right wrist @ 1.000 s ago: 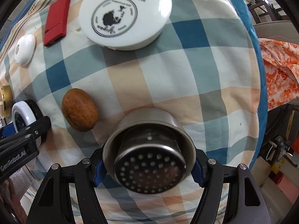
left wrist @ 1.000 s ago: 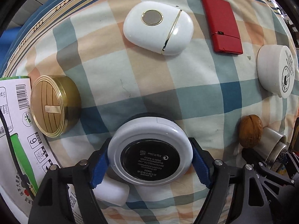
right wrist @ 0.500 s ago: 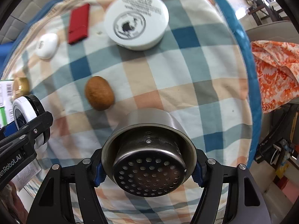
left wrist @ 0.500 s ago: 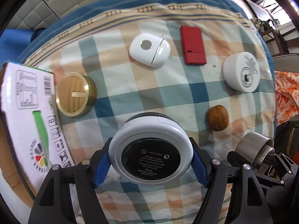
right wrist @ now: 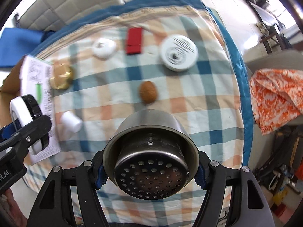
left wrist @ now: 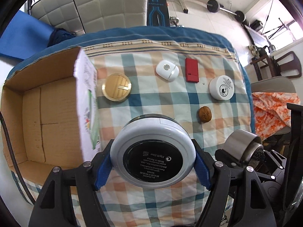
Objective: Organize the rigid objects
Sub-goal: 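Carry the steel canister and white jar into the cardboard box with both tools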
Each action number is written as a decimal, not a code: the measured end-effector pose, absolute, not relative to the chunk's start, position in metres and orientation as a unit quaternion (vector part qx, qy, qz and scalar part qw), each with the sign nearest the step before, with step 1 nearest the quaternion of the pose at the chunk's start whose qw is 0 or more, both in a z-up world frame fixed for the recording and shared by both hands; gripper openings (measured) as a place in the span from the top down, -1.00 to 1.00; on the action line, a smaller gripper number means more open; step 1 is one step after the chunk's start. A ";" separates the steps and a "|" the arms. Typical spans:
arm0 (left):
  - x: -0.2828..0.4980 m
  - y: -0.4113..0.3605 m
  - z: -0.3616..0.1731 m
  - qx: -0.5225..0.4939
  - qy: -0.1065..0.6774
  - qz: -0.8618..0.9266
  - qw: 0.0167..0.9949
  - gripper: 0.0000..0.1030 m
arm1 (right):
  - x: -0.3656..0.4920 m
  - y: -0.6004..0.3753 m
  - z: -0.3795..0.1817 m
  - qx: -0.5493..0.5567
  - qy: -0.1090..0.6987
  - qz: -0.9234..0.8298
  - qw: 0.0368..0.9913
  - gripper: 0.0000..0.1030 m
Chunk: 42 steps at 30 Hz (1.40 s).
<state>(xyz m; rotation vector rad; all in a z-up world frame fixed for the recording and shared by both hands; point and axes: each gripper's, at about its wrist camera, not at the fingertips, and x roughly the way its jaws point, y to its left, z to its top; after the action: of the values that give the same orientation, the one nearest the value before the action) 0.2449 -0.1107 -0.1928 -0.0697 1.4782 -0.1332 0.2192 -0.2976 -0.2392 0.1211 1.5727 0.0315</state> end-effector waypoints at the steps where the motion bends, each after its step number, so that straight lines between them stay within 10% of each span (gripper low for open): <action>1: 0.247 -0.102 -0.185 -0.039 0.670 -0.062 0.738 -0.42 | 0.220 -0.289 -0.232 0.054 0.704 0.018 0.708 -0.41; 17: 0.262 0.091 -0.139 -0.063 0.648 -0.018 0.759 -0.42 | 0.263 -0.077 -0.178 0.037 0.677 0.091 0.730 -0.41; 42: 0.353 0.191 -0.297 -0.128 0.737 -0.027 0.663 -0.42 | 0.363 0.070 -0.322 0.016 0.725 0.097 0.682 -0.42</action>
<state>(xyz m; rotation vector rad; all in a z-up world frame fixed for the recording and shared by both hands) 0.3530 0.1906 -0.2969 -0.2894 1.6671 -0.0607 0.3628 0.0697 -0.3220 0.0357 1.6264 0.2179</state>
